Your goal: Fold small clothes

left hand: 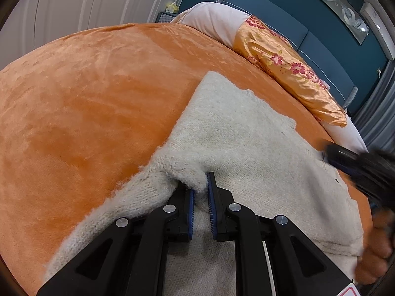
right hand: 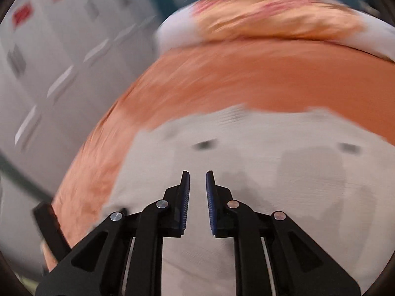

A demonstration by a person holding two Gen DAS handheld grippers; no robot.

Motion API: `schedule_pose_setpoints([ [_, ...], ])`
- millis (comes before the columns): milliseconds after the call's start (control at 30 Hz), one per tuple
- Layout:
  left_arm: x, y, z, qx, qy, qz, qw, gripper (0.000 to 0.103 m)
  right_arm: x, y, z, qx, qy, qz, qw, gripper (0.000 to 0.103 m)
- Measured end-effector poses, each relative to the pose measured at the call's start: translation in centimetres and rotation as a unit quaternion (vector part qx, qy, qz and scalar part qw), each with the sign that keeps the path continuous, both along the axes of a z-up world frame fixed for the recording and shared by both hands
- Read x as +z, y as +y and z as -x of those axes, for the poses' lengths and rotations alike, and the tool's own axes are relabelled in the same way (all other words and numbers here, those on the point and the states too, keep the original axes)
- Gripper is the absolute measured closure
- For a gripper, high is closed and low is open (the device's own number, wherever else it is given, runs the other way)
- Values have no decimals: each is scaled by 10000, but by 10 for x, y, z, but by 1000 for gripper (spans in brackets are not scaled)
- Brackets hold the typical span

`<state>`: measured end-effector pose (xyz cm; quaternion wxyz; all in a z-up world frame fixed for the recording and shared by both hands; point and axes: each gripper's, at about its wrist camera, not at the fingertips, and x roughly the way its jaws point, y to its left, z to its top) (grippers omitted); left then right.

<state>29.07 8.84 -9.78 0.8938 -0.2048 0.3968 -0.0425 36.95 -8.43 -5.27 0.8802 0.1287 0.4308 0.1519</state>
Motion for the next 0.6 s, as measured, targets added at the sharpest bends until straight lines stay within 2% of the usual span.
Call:
schedule_pose_setpoints([
  [33, -1, 1, 0, 0, -9, -17, 10000, 90, -7, 15, -11, 117, 102, 60, 9999, 89],
  [100, -1, 0, 1, 1, -20, 7, 10000, 90, -24, 39, -28, 357, 223, 516, 9978, 91],
  [167, -3, 1, 1, -5, -29, 93, 10000, 89, -30, 36, -21, 447, 149, 760, 9960, 95],
  [200, -3, 2, 1, -8, -38, 119, 9999, 89, -30, 20, -10, 410, 81, 597, 9973, 101],
  [233, -4, 2, 1, -9, -48, 134, 9999, 89, -31, 2, -7, 234, 41, 527, 9983, 101],
  [333, -5, 2, 1, -17, -78, 174, 9998, 89, -34, -99, 32, -866, 61, 156, 9961, 99],
  [400, -5, 2, 0, -18, -80, 168, 9998, 89, -41, -173, 72, -1584, 91, -26, 9873, 103],
  [433, -5, 2, -1, -19, -78, 156, 9998, 89, -41, -195, 88, -1821, 103, -47, 9832, 103],
  [500, -5, 2, -2, -18, -61, 148, 9999, 89, -35, -235, 128, -2435, 113, 200, 9696, 103],
  [533, -4, 2, -2, -15, -38, 150, 9999, 89, -31, -243, 141, -2531, 80, 190, 9672, 101],
  [567, -3, 1, -2, -17, -14, 150, 9999, 89, -27, -249, 154, -2642, 45, 203, 9642, 92],
  [600, -2, 1, -2, -22, 22, 162, 9999, 89, -24, -250, 162, -2686, 32, 233, 9630, 76],
])
